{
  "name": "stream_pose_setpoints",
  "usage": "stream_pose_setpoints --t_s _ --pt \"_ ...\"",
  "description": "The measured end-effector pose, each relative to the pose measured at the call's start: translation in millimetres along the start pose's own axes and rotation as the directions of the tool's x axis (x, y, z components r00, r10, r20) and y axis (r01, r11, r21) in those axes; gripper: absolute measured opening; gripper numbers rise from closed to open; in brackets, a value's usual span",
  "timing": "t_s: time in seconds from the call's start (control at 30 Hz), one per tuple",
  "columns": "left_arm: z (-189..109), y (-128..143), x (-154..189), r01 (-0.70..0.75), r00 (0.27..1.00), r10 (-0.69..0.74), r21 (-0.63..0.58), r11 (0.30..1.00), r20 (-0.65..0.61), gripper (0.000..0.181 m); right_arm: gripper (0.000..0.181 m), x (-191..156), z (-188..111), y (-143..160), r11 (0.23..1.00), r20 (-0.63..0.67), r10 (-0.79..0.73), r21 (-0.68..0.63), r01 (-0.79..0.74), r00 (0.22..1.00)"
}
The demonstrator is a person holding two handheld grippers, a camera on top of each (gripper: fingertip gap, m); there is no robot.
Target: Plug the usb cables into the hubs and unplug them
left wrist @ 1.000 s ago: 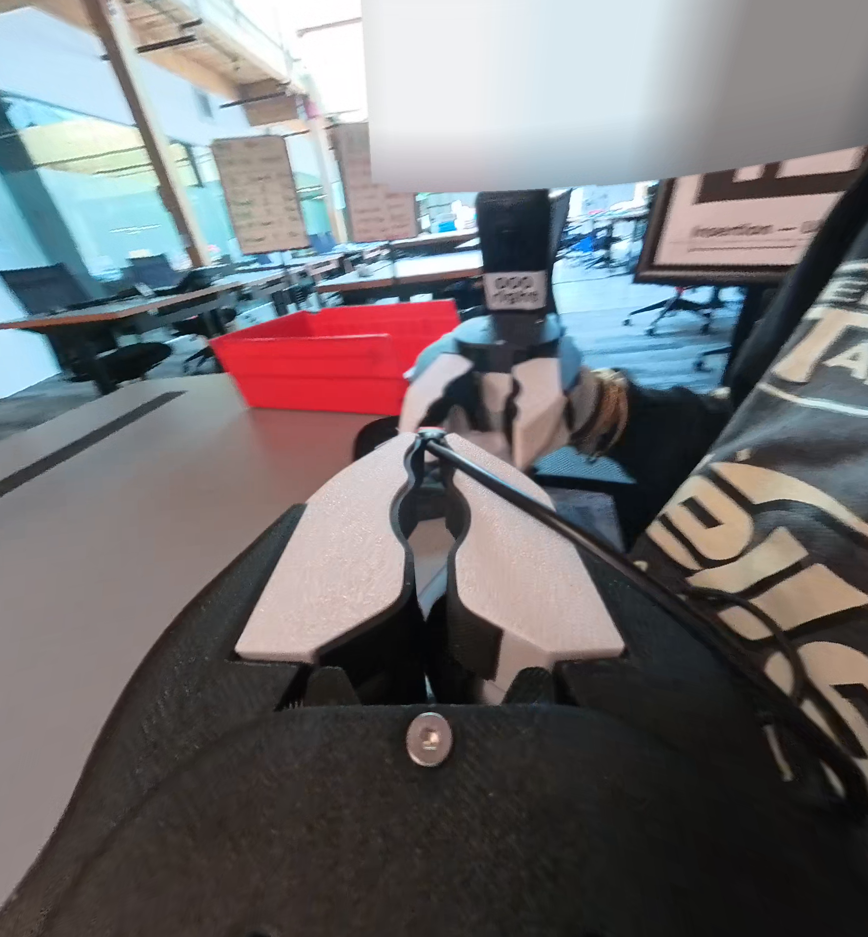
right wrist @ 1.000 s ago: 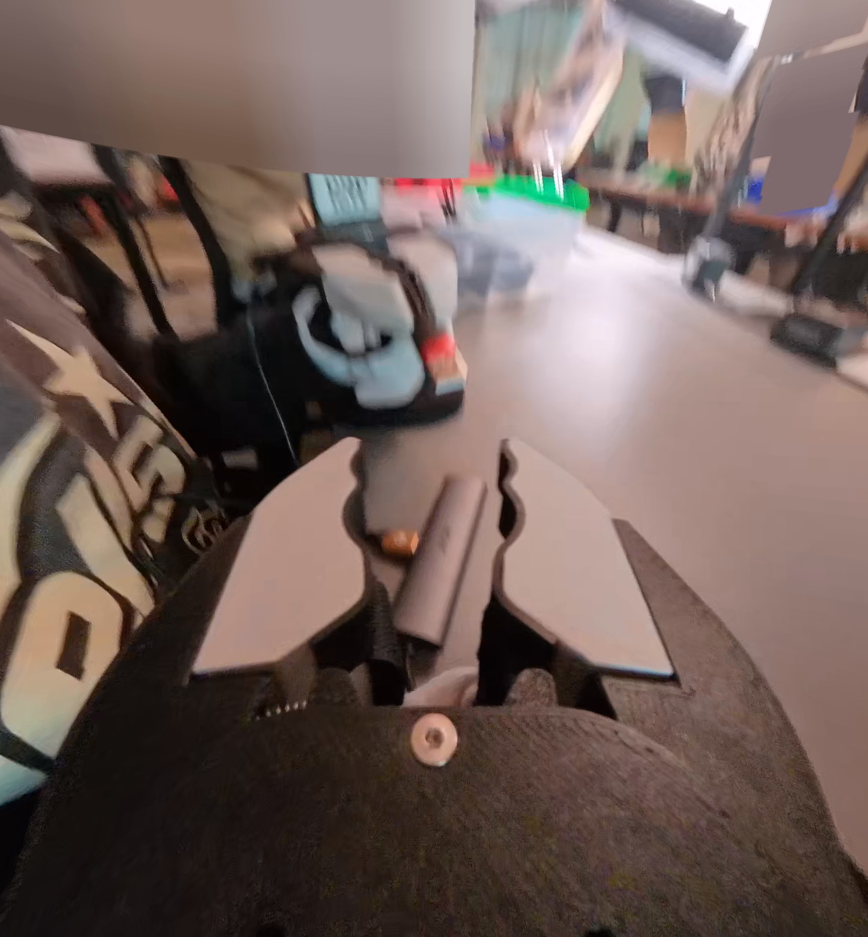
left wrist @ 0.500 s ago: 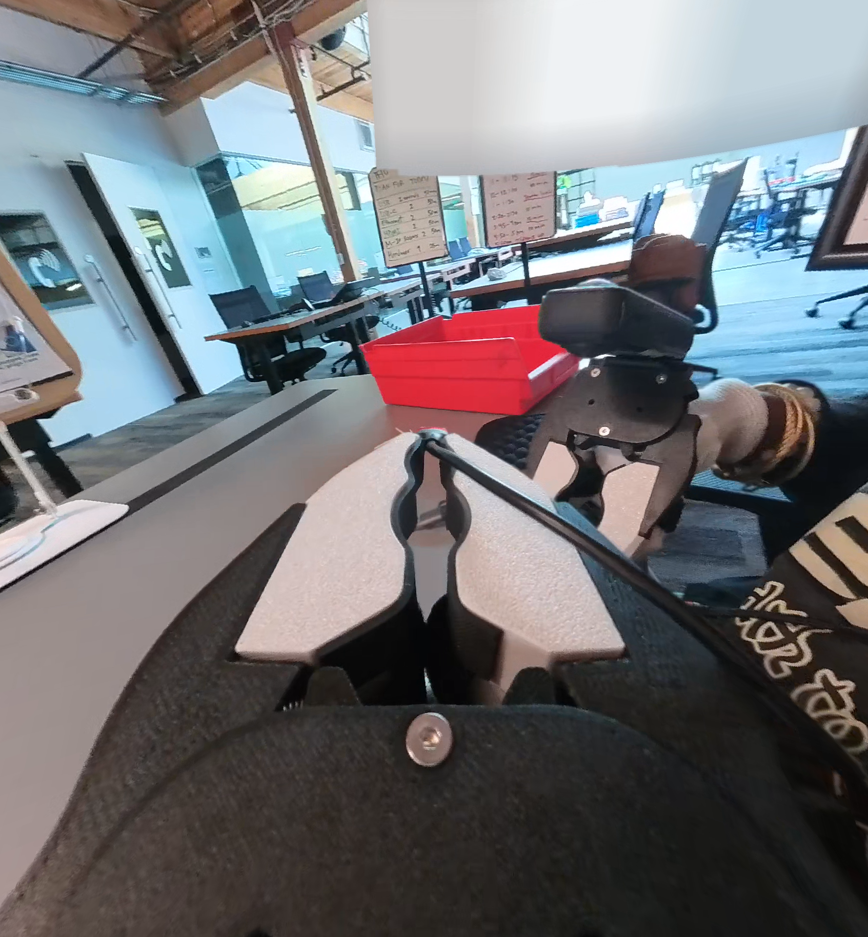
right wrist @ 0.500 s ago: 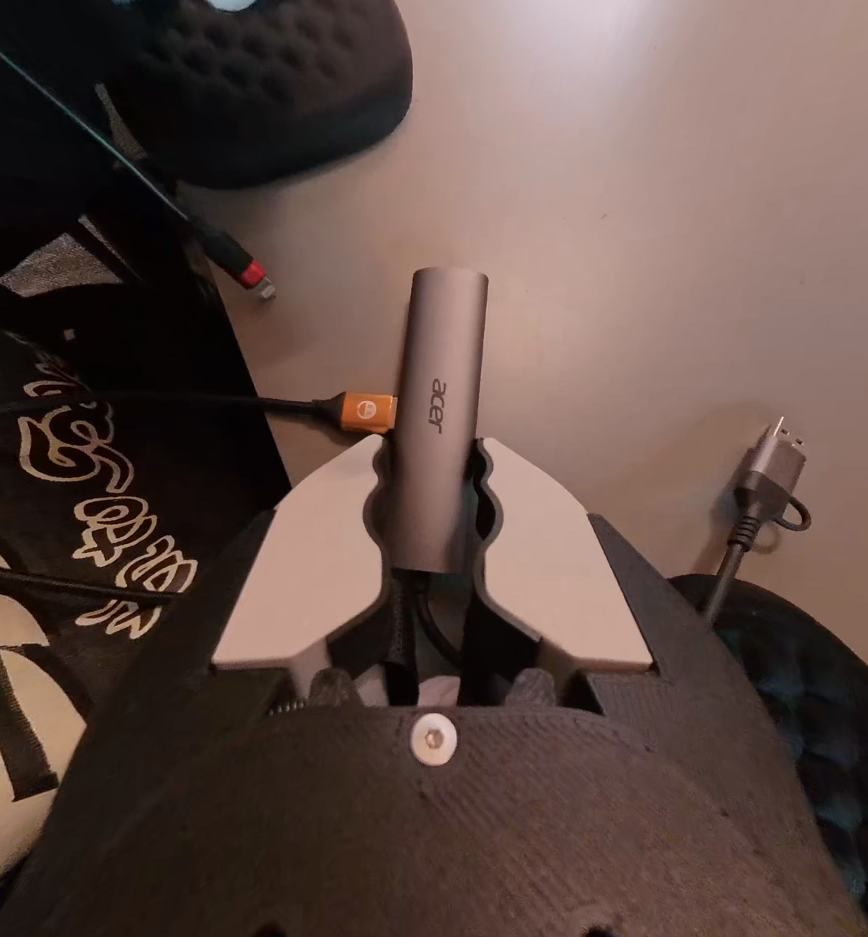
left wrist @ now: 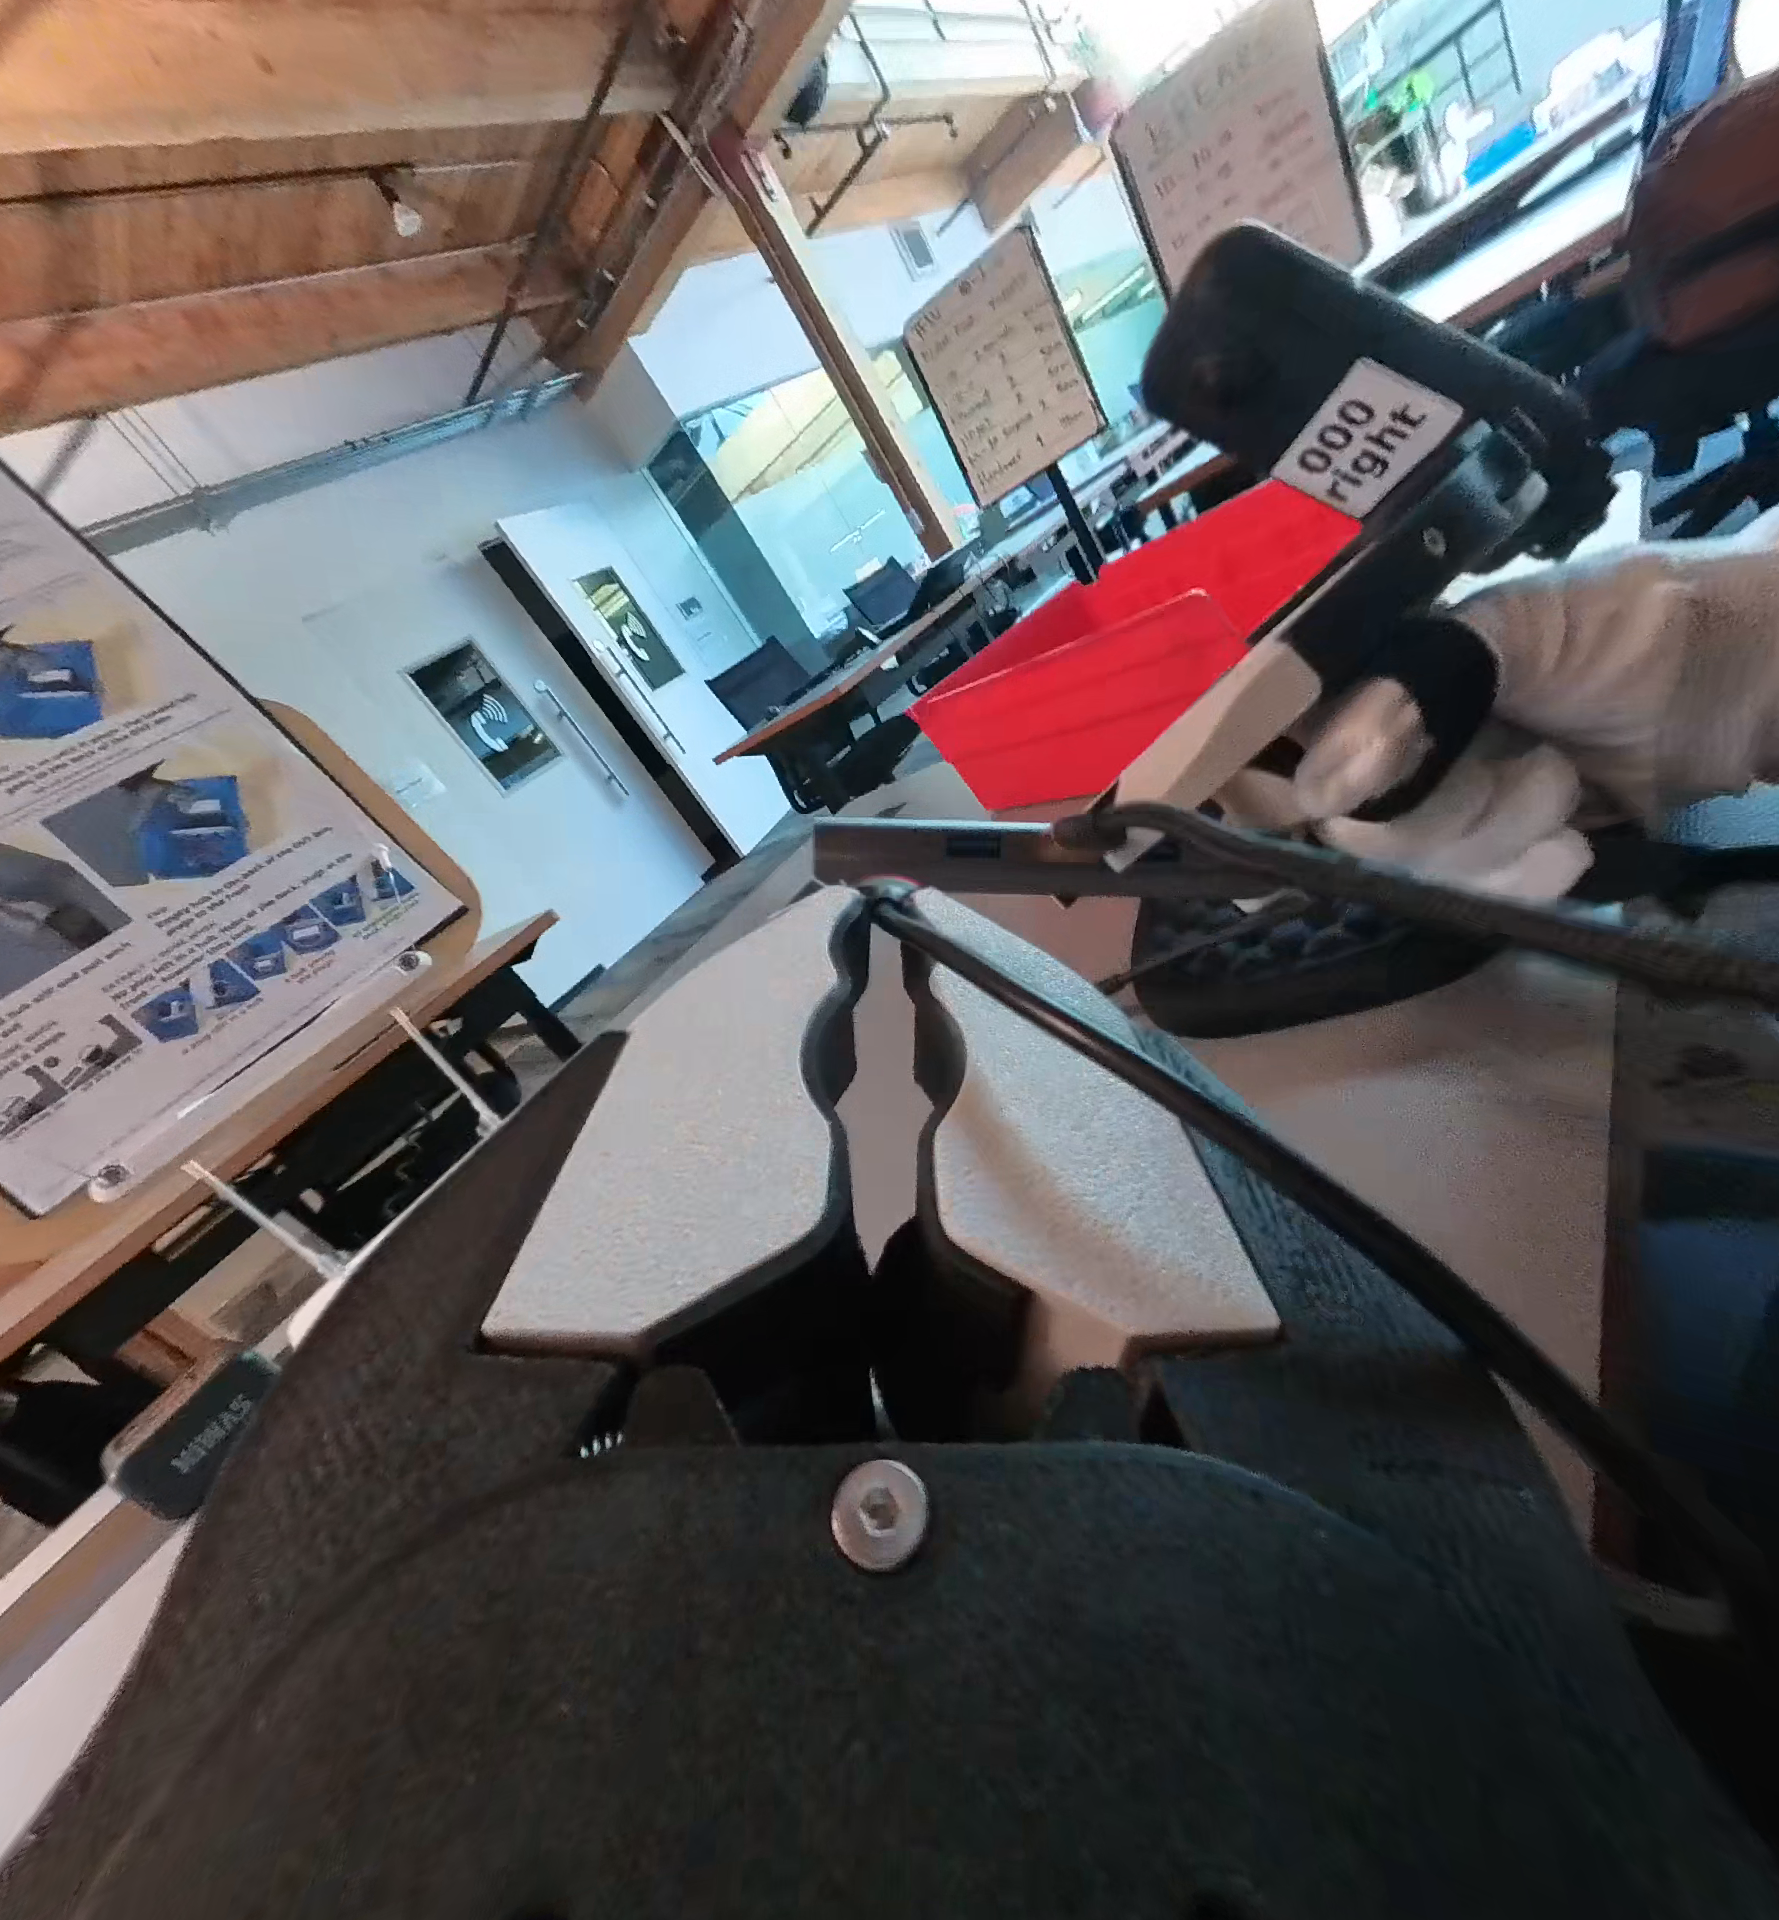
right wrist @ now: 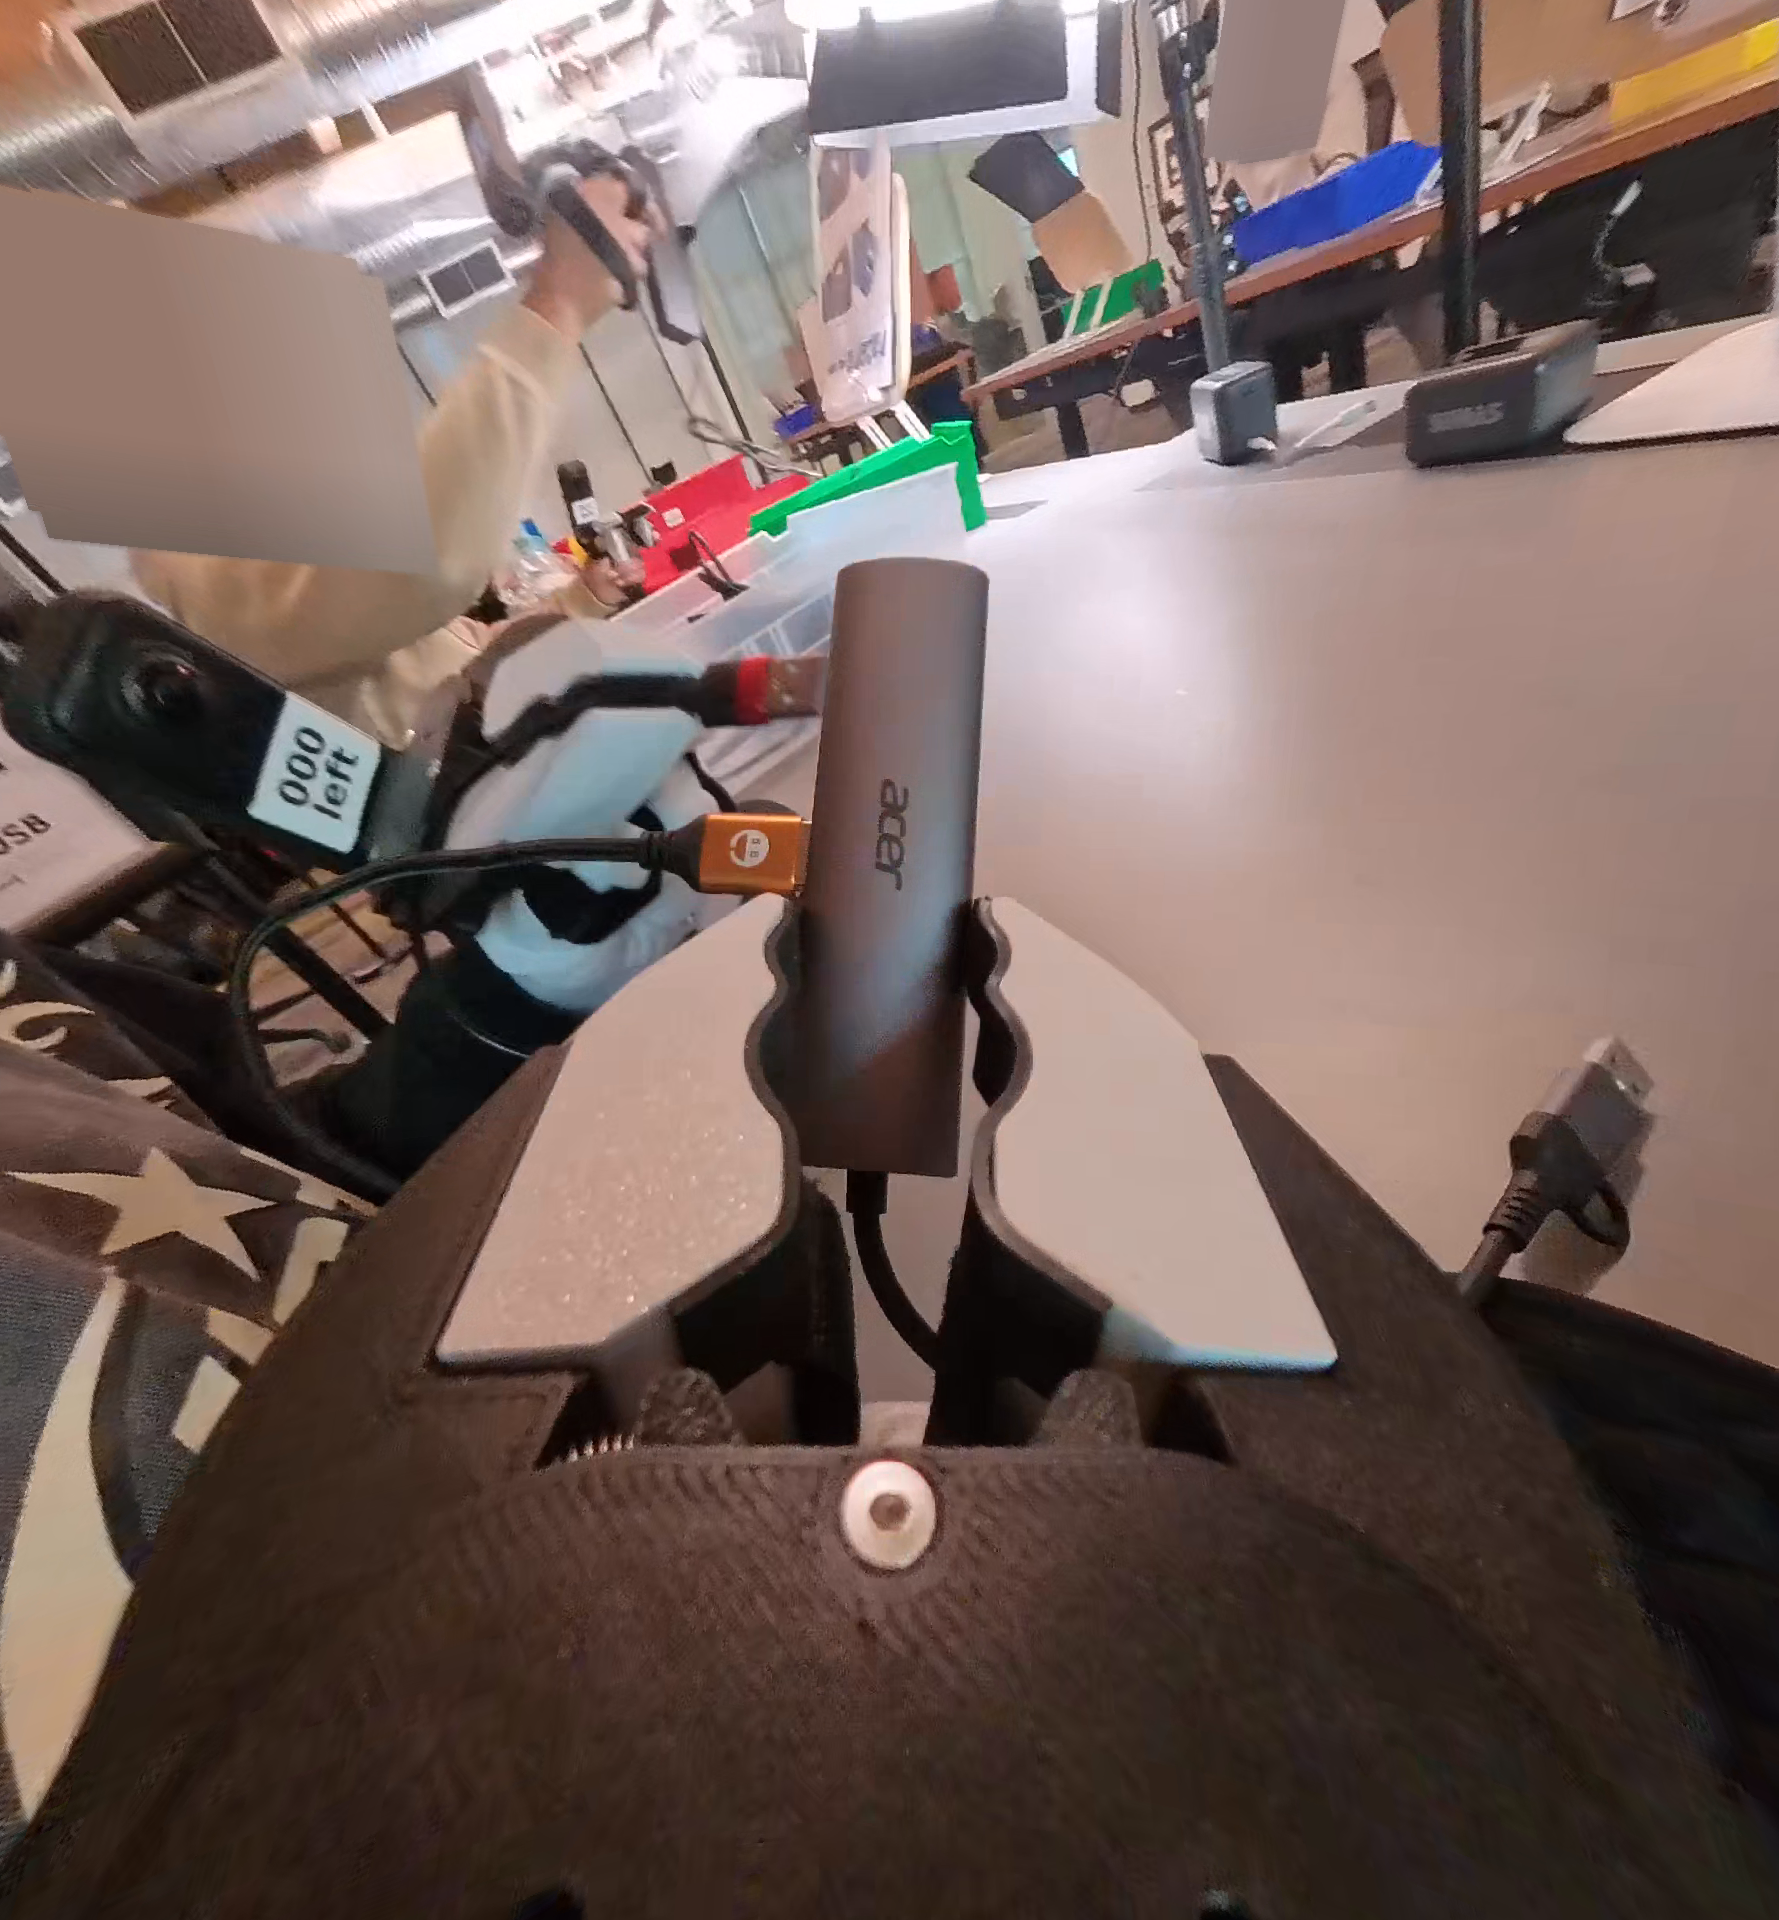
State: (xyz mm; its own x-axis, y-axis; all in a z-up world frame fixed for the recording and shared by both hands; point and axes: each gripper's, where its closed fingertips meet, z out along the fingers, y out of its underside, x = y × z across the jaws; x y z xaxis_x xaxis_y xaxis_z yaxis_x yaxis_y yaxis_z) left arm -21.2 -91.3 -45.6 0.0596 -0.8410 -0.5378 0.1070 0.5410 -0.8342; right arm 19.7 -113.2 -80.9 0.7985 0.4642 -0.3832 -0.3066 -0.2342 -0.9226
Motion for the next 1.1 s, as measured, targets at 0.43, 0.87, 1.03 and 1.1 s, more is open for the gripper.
stream_pose_setpoints --t_s 0.43,0.87,1.03,1.1 --pt "10 5 17 -0.016 0.999 0.015 -0.027 1.000 -0.028 0.005 0.031 8 5 3 1.000 -0.086 -0.024 -0.011 0.023 0.996" --pt "13 8 15 0.064 0.998 -0.064 -0.019 0.998 -0.004 0.005 0.031 8 5 3 0.994 -0.132 -0.112 -0.002 0.113 0.985" --pt "12 7 16 0.123 0.992 -0.123 -0.003 0.992 -0.031 0.005 0.032 9 6 7 0.961 -0.176 -0.275 -0.070 0.267 0.945" --pt "13 10 16 0.094 0.995 -0.095 -0.031 0.995 -0.032 0.005 0.032 9 4 5 0.959 -0.171 -0.283 -0.054 0.277 0.944"
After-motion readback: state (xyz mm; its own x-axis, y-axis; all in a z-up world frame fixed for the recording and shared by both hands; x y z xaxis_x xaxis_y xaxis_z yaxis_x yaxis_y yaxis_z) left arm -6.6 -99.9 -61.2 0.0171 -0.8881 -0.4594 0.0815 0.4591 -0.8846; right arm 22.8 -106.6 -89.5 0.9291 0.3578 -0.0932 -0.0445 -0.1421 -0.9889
